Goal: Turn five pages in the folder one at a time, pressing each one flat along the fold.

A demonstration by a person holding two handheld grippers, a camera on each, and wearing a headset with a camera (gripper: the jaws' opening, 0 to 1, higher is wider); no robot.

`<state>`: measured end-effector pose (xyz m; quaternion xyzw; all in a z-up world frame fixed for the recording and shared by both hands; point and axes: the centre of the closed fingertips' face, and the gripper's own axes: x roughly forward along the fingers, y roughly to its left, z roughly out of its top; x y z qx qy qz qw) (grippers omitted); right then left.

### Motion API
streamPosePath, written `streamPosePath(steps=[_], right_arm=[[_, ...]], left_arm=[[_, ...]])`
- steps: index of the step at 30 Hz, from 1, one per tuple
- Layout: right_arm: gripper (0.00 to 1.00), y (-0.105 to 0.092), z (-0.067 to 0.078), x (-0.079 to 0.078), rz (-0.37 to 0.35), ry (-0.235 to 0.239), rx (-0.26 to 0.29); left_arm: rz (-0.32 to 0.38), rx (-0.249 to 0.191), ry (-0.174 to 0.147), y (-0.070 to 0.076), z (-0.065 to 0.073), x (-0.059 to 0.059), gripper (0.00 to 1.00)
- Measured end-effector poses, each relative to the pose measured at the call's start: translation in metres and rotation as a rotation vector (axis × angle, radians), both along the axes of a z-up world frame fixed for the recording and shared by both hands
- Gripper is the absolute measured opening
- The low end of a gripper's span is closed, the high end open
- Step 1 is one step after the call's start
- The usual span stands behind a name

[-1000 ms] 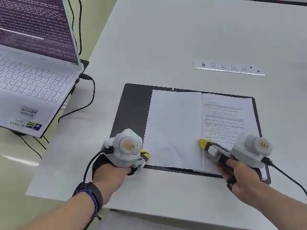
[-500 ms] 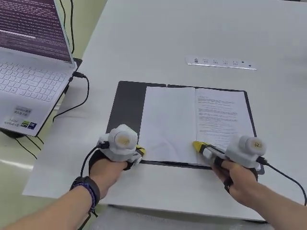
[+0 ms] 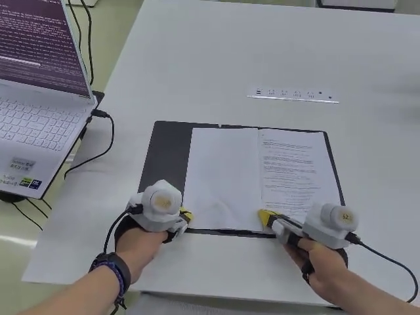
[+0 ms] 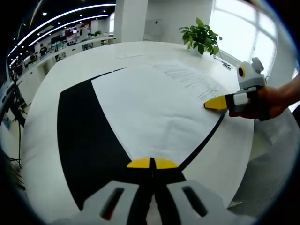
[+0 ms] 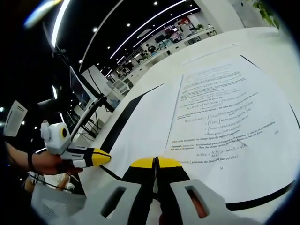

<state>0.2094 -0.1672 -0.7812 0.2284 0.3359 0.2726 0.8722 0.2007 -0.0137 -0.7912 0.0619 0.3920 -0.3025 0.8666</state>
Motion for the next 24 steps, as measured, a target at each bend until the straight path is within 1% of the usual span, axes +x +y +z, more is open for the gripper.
streamPosePath(steps=[8,15,19,24], right_arm=[[0.00,0.000,0.000,-0.012,0.003,0.005,-0.002],[0.00,0.001,-0.001,-0.019,0.004,0.003,-0.012],[0.00,0.000,-0.001,-0.023,-0.003,0.020,-0.006],[0.00,0.001,-0.001,-0.026,-0.001,0.034,-0.004]], left_arm=[[-0.004,0.003,-0.002,0.000,0.000,0.000,0.00],[-0.003,-0.003,0.016,0.001,0.000,0.000,0.00],[-0.026,0.023,0.011,0.000,-0.001,-0.001,0.00],[-0.017,0.038,0.016,0.001,-0.001,-0.001,0.00]])
